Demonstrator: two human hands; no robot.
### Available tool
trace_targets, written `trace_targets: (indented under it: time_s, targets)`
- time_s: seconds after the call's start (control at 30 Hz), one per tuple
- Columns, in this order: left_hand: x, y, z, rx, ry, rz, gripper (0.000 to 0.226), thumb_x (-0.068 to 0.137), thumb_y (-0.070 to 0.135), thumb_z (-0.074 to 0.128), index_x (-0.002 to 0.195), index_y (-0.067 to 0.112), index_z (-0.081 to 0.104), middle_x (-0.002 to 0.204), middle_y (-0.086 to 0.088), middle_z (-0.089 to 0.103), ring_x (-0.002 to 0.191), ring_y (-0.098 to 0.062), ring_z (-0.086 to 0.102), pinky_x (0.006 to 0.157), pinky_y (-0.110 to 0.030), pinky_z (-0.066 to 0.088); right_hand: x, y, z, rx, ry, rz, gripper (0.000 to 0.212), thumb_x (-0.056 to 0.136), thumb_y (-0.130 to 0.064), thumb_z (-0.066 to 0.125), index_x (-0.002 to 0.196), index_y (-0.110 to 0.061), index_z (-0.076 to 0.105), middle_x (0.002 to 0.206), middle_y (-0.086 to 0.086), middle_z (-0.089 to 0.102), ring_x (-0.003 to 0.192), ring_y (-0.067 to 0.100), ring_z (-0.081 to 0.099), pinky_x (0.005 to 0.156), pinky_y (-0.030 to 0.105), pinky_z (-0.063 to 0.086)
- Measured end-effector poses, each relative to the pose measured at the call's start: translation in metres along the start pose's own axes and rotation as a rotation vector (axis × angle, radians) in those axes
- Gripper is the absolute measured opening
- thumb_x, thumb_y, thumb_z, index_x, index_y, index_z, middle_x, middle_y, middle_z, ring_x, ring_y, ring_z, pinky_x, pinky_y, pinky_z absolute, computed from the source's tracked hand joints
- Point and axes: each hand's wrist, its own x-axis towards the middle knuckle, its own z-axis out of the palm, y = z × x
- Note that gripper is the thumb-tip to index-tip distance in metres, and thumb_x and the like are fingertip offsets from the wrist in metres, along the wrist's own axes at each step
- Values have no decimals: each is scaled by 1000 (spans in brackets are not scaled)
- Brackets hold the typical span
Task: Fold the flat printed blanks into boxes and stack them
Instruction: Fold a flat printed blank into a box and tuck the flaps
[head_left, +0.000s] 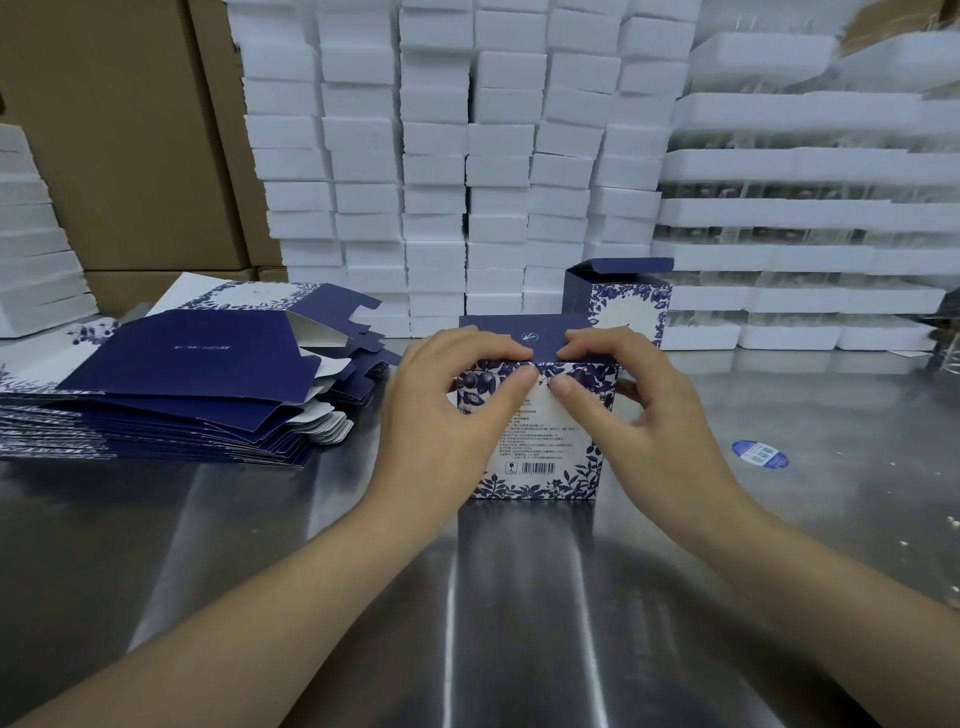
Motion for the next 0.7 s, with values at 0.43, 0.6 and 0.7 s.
trace_targets:
  time_s: [0.43,0.6,0.7]
  targets:
    - [5,3,-1,-255,156,-291,13,102,31,68,115,32,69,121,4,68,116,-8,63,100,-26,50,6,-7,-3,126,45,101,14,105,-19,63,106,-23,76,129,-3,62,129,3,55,86,4,44]
    - [9,3,-4,-374,113,-335,38,100,17,69,133,35,63,118,13,71,100,10,67,77,-5,48,7,-8,-4,190,54,133,30,103,-18,66,124,-39,62,139,-13,60,127,9,58,85,10,50]
    - [6,0,-5,-374,63,-251,53,100,6,66,142,36,56,124,18,68,120,5,62,91,-12,53,7,-6,-7,232,62,88,52,100,-5,66,134,-42,56,143,-25,55,129,6,57,88,12,53]
